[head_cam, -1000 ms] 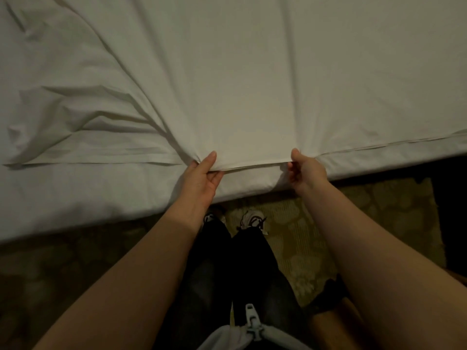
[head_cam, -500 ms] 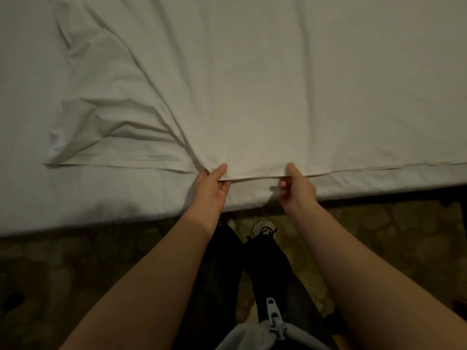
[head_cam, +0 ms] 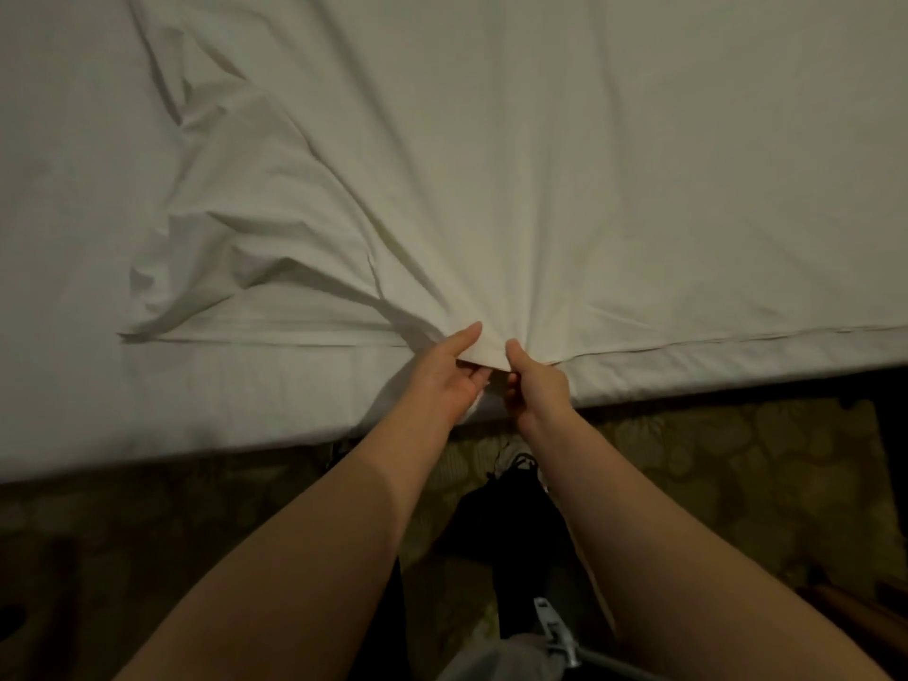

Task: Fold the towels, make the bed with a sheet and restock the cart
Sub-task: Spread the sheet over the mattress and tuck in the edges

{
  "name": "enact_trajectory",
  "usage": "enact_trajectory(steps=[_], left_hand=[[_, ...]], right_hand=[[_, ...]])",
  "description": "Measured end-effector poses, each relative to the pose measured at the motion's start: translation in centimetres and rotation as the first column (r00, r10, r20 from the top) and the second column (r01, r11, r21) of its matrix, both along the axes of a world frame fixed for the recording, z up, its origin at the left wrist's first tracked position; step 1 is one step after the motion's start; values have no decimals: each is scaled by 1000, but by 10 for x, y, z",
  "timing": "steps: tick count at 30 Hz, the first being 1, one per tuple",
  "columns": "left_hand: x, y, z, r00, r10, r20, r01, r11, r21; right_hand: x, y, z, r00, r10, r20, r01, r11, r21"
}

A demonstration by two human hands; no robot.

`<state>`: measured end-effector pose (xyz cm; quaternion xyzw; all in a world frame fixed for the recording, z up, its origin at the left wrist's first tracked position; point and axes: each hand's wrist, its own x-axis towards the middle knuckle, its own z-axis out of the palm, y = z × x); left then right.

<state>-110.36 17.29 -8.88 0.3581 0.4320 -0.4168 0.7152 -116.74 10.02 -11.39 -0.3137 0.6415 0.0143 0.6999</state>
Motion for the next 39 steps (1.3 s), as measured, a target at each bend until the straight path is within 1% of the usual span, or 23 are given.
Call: enact_trajectory(steps=[2,5,8,10,13,16,22,25,29,31,32,34,36,38,39], left_hand=[[9,9,6,1000,-26,-14,25,998,-58],[32,29,9,999,-37,26,39,996,-75],[52,59,4,998,-9,56,9,1000,-5],[55,80,4,992,-53,115,46,997,60],[50,106,0,968,-165,187,136,978,157],[45,118,-4,953,-216,214,164,957,238],[37,134,-8,921,-274,277,178,929,324],[30,144,-14,932,-240,273,138,929,344],[21,143,-24,955,-163,247,78,944,320],[21,142,-27,963,-110,248,34,956,293],[20,142,-29,963,-99,252,26,960,279],[18,142,-32,963,-100,250,31,963,268],[16,141,-33,968,-91,235,22,960,281],[15,140,-32,970,-80,228,11,957,290],[15,140,-31,971,-77,228,7,957,291]], right_hand=[[-1,-1,-1,998,-46,-36,44,998,-49],[0,6,0,994,-81,-79,72,991,-112],[4,17,-2,981,-166,-99,150,977,-154],[7,23,-3,973,-206,-109,186,968,-167],[10,26,-1,964,-243,-105,222,959,-179],[9,26,-1,971,-201,-131,171,963,-210],[10,31,-5,976,-129,-175,77,959,-273],[13,33,-6,972,-48,-229,-21,957,-289],[13,37,-8,979,-97,-179,39,952,-304],[13,44,-7,988,-120,-100,91,962,-258],[13,50,-8,991,-123,-60,108,972,-207],[17,69,-7,995,-104,14,104,994,-37],[27,94,-5,996,-57,70,50,993,105],[41,119,-2,993,-47,105,29,986,165],[47,129,-1,991,-76,115,55,983,177]])
